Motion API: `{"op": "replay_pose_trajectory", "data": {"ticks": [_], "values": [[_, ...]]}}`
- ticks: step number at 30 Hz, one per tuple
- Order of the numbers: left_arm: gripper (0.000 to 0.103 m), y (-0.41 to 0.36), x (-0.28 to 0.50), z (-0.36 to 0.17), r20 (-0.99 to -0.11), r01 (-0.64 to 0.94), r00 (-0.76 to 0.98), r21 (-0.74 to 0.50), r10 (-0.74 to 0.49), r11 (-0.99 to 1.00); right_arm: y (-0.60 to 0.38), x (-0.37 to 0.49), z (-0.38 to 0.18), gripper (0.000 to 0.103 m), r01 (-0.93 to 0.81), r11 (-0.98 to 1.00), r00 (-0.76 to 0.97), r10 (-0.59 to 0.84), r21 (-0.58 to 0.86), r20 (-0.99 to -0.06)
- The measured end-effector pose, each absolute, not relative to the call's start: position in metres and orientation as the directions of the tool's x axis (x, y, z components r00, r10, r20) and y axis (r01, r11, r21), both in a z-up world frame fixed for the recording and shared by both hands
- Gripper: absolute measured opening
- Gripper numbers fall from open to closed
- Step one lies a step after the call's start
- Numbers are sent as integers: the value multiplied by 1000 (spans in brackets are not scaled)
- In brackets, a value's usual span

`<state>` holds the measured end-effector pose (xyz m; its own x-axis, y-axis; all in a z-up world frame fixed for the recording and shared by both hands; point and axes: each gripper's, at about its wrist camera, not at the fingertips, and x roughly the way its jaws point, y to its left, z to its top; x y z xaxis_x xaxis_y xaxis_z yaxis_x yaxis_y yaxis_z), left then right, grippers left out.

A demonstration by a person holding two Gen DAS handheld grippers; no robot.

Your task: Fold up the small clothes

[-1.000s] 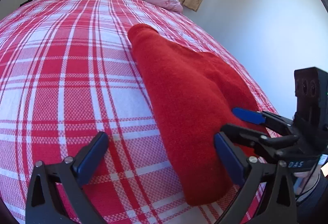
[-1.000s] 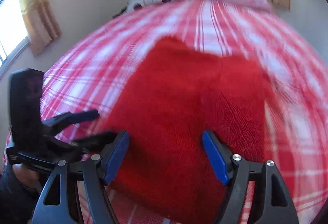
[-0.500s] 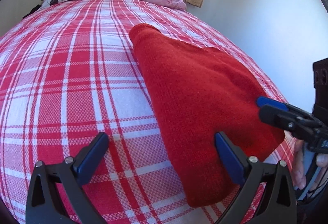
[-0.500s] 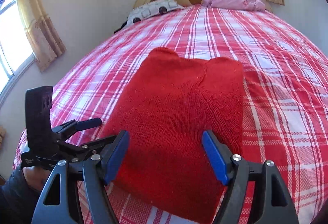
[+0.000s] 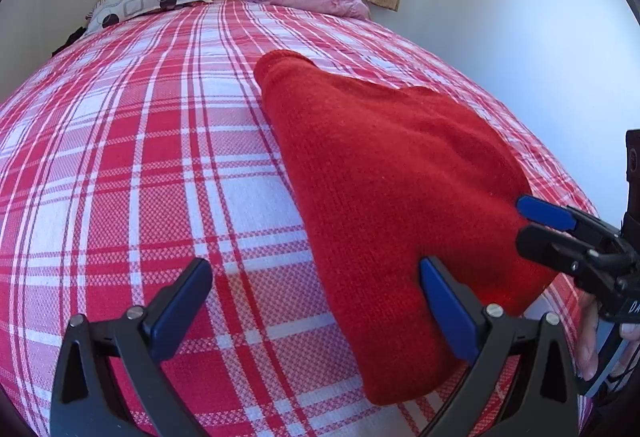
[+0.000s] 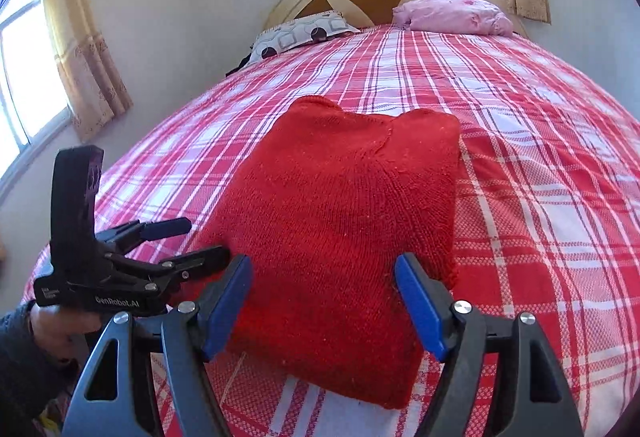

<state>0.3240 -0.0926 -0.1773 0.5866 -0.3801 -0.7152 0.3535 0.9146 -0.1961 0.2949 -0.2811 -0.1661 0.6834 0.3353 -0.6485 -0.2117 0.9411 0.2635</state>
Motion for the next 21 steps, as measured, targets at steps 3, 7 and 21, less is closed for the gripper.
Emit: {"op": "replay_pose_trajectory", "data": {"ticks": [3, 7, 21], "values": [[103, -94, 323, -177, -716, 354, 593, -178, -368, 918, -285, 294, -166, 75, -211, 938, 684, 342, 274, -644], [103, -95, 321, -176, -715, 352, 598, -170, -361, 920, -280, 288, -166, 75, -222, 946, 683, 324, 236, -654], [103, -82, 336, -144, -671, 315, 647, -199, -363, 928, -292, 281, -176, 75, -210, 951, 658, 308, 226, -687]]}}
